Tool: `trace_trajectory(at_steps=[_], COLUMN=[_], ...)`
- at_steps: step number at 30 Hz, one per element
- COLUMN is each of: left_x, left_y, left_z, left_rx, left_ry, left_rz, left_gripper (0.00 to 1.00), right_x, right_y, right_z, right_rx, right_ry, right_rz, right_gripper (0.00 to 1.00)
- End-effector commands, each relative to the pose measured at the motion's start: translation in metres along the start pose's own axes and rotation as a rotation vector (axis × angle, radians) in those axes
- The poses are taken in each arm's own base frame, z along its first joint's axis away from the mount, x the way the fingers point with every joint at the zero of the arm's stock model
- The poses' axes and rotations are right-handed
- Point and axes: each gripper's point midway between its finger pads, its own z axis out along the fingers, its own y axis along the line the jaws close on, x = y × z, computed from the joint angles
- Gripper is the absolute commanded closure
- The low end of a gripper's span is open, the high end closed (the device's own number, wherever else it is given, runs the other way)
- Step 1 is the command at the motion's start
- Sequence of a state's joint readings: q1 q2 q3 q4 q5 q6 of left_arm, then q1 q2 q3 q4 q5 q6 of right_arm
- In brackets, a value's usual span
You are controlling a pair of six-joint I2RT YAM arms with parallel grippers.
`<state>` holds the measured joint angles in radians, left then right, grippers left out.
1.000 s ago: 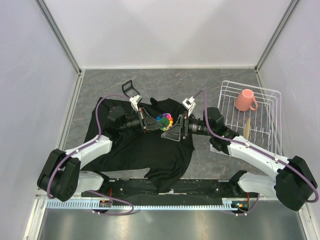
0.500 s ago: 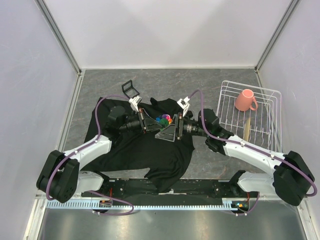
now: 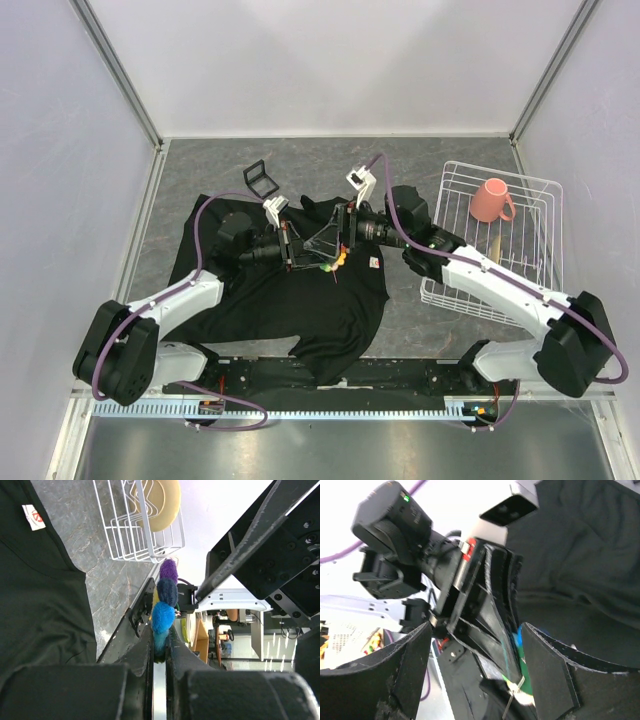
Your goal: Remove the brooch from the garment
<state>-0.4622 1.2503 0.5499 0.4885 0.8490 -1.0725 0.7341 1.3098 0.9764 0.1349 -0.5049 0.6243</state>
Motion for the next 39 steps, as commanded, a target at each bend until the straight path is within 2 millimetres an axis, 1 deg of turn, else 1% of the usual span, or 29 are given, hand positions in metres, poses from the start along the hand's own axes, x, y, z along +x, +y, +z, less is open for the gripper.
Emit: trace_trajectory(at_steps=[1,2,3,4,5,6,7,8,10,11,13,14,16,18,19,20,22,23,25,26,32,37,39], left_x=[0.0,-0.003,-0.005,-0.01,-0.012,-0.014,-0.017,-0.018,-0.02,-0.02,-0.021,-0.021,-0.022,-0.023,-0.024,-0.025,-0.026,-0.026,-0.026,-0.026,-0.02,-0.013,-0.01], left_y=[0.001,-0.001,-0.002,-0.003,-0.003,-0.003,-0.001,0.0,0.0,0.002,0.001,0.001,0.001,-0.001,-0.001,-0.002,-0.002,-0.002,0.0,0.001,0.006,0.006,0.006], left_z=[-0.002,-0.003,-0.003,-0.002,-0.002,-0.001,0.001,0.002,0.003,0.005,0.005,0.005,0.005,0.005,0.005,0.005,0.005,0.006,0.007,0.007,0.008,0.006,0.006], left_rx=[-0.019,-0.017,-0.018,-0.024,-0.027,-0.032,-0.039,-0.043,-0.044,-0.046,-0.039,-0.039,-0.04,-0.039,-0.041,-0.04,-0.039,-0.039,-0.042,-0.043,-0.046,-0.036,-0.033], left_ry=[-0.02,-0.036,-0.047,-0.069,-0.076,-0.08,-0.086,-0.086,-0.087,-0.085,-0.085,-0.085,-0.091,-0.1,-0.104,-0.107,-0.107,-0.107,-0.104,-0.101,-0.076,-0.047,-0.038], left_rz=[0.008,0.013,0.018,0.025,0.028,0.027,0.024,0.014,0.005,-0.01,-0.014,-0.02,-0.022,-0.023,-0.024,-0.024,-0.024,-0.021,-0.024,-0.021,-0.028,-0.031,-0.036], left_gripper=[0.98,0.98,0.98,0.98,0.98,0.98,0.98,0.98,0.98,0.98,0.98,0.98,0.98,0.98,0.98,0.98,0.98,0.98,0.98,0.98,0.98,0.98,0.98], right_x=[0.005,0.012,0.027,0.027,0.028,0.037,0.034,0.036,0.05,0.052,0.063,0.053,0.058,0.057,0.061,0.058,0.063,0.06,0.059,0.055,0.047,0.044,0.042], right_y=[-0.011,-0.013,-0.021,-0.015,-0.02,-0.026,-0.025,-0.028,-0.032,-0.03,-0.027,-0.018,-0.016,-0.01,-0.009,-0.002,0.001,0.009,0.014,0.019,0.021,0.009,0.008], right_z=[-0.025,-0.03,-0.034,-0.041,-0.045,-0.049,-0.056,-0.058,-0.057,-0.053,-0.046,-0.041,-0.034,-0.028,-0.024,-0.022,-0.018,-0.016,-0.016,-0.016,-0.012,-0.007,-0.005], right_rx=[0.107,0.118,0.134,0.127,0.16,0.182,0.19,0.205,0.199,0.178,0.141,0.096,0.066,0.031,0.022,-0.008,-0.034,-0.075,-0.102,-0.124,-0.127,-0.069,-0.06], right_ry=[0.031,0.037,0.061,0.041,0.021,0.023,-0.004,-0.007,0.027,0.034,0.065,0.025,0.035,0.031,0.043,0.031,0.037,0.03,0.023,0.008,-0.022,-0.04,-0.041], right_rz=[-0.082,-0.076,-0.06,-0.066,-0.061,-0.049,-0.06,-0.058,-0.037,-0.032,0.009,-0.006,0.028,0.034,0.053,0.053,0.075,0.091,0.108,0.118,0.161,0.171,0.169], right_gripper=[0.2,0.18,0.17,0.16,0.14,0.12,0.11,0.09,0.08,0.08,0.08,0.08,0.08,0.08,0.08,0.08,0.09,0.09,0.1,0.1,0.1,0.1,0.09])
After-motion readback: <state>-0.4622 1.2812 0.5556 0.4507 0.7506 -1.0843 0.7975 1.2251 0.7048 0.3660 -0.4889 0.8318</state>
